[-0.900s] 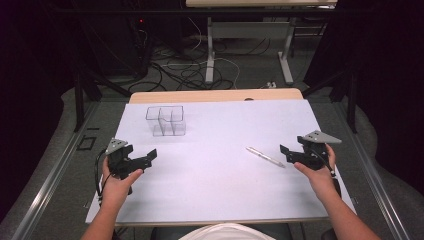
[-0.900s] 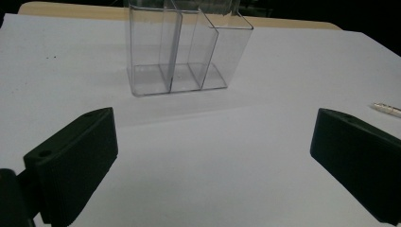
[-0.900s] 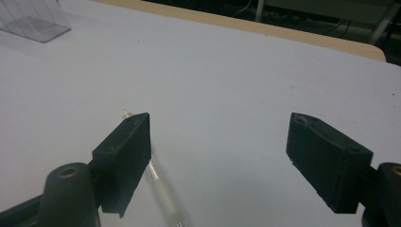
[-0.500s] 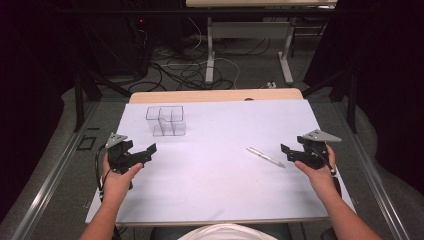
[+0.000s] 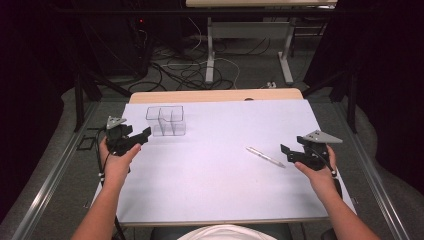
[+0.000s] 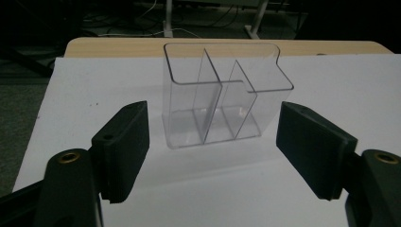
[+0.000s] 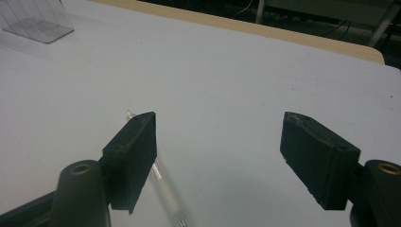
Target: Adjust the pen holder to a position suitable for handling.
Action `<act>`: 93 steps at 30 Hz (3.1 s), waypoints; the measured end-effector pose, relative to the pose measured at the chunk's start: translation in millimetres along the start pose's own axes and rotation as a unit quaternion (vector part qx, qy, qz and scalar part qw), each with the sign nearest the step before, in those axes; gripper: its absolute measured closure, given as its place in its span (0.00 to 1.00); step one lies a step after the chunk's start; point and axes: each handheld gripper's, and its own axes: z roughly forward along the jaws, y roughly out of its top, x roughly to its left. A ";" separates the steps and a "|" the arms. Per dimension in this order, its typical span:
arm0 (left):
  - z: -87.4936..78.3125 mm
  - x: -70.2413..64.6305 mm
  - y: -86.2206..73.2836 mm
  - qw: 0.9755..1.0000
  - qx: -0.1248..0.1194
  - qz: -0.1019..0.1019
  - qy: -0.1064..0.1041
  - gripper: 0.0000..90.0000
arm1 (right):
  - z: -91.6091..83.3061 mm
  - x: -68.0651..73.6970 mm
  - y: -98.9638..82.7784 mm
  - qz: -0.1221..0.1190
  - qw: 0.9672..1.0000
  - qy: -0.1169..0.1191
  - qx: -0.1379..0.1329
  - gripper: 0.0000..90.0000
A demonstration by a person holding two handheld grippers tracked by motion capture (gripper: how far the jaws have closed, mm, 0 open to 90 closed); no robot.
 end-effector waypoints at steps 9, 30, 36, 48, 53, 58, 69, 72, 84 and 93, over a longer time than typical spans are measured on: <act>20.8 1.2 31.0 1.000 0.001 0.022 0.016 0.35 | 0.2 -0.2 -0.1 0.000 1.000 -0.002 -0.001 0.30; 68.4 14.0 67.2 0.997 0.060 0.003 0.055 0.38 | -0.1 -4.3 -3.4 0.017 1.000 -0.008 -0.004 0.21; 81.4 17.8 63.2 0.995 0.080 -0.003 0.060 0.39 | 1.1 -5.5 -4.9 0.023 1.000 -0.005 -0.007 0.18; 98.2 20.8 55.8 0.989 0.136 -0.021 0.057 0.48 | 3.3 -5.0 -6.6 0.022 1.000 -0.008 -0.007 0.17; 101.7 21.0 55.0 0.988 0.143 -0.030 0.053 0.54 | 4.3 -5.0 -7.2 0.023 1.000 -0.009 -0.006 0.17; 107.9 21.3 52.0 0.987 0.148 -0.045 0.045 0.61 | 5.0 -4.0 -7.6 0.027 1.000 -0.004 -0.003 0.17; 107.6 17.1 52.3 0.985 0.155 -0.039 0.071 0.88 | 5.9 -5.0 -8.4 0.028 1.000 -0.003 -0.002 0.17; 105.2 18.2 52.9 0.984 0.155 -0.050 0.077 0.93 | 5.9 -5.1 -8.5 0.028 1.000 -0.003 -0.002 0.17; 101.2 12.3 53.3 0.982 0.159 -0.067 0.081 0.97 | 6.6 -6.5 -8.9 0.028 1.000 -0.005 0.000 0.18; 84.3 -5.3 53.2 0.980 0.178 -0.066 0.062 0.96 | 5.9 -6.0 -8.8 0.028 1.000 -0.006 0.001 0.18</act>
